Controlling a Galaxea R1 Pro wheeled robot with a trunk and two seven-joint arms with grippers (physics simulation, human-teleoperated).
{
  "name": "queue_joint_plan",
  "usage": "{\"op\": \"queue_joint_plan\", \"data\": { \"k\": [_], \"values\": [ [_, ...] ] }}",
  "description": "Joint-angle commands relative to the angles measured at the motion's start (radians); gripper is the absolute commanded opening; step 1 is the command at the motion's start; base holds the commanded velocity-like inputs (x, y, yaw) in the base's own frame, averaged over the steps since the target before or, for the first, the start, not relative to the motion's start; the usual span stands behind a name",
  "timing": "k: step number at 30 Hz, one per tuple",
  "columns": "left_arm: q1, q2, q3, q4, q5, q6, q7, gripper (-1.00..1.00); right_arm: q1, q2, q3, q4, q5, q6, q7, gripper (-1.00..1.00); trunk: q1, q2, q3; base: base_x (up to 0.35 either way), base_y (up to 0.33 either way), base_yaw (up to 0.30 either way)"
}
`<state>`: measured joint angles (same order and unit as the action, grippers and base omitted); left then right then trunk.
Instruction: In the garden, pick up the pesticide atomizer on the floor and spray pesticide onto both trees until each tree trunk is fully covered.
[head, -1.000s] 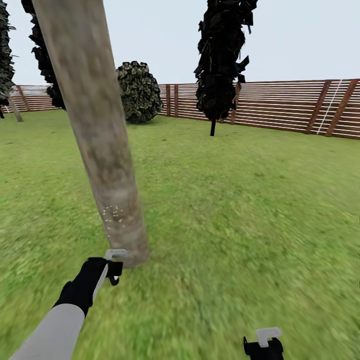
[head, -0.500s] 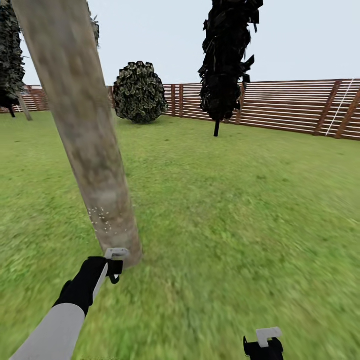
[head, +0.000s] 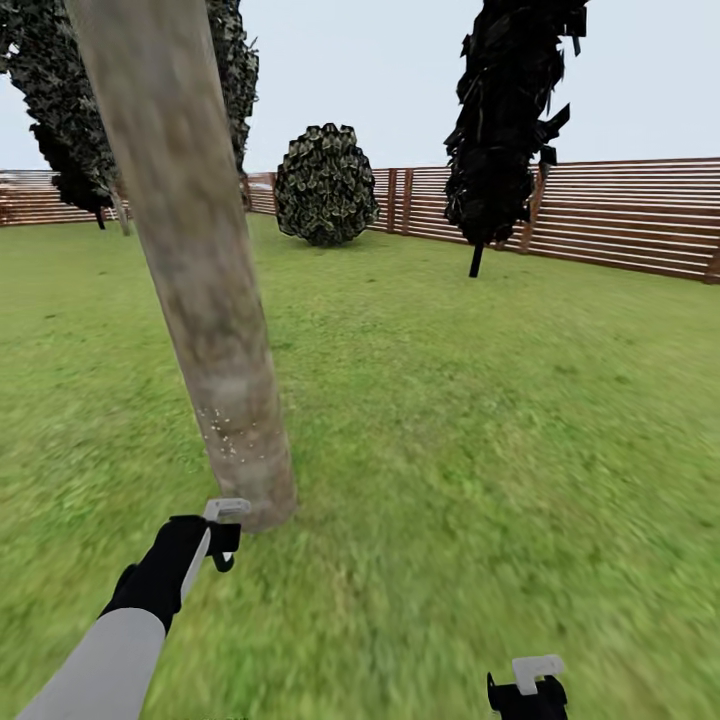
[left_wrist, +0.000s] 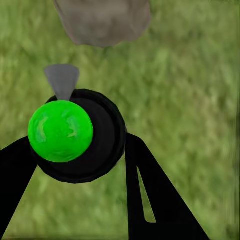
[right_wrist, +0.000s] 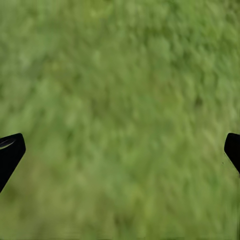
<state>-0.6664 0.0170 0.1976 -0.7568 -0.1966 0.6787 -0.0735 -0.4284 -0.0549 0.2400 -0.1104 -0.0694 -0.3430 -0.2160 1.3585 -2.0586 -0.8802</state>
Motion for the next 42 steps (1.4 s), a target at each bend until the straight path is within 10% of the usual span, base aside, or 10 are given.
{"op": "queue_joint_plan", "data": {
  "k": [1, 42],
  "values": [
    [-0.001, -0.005, 0.001, -0.001, -0.011, 0.004, -0.008, -1.00, -0.001, 0.000, 0.009, 0.000, -0.007, -0.002, -0.003, 1.00, 0.000, 0.000, -0.001, 0.085, -0.282, 0.276],
    [-0.002, -0.006, -0.006, -0.012, -0.015, 0.002, -0.008, -1.00, 0.000, -0.002, 0.007, 0.000, -0.007, -0.002, -0.003, 1.00, 0.000, 0.000, -0.001, 0.087, -0.282, 0.161]
  ]
}}
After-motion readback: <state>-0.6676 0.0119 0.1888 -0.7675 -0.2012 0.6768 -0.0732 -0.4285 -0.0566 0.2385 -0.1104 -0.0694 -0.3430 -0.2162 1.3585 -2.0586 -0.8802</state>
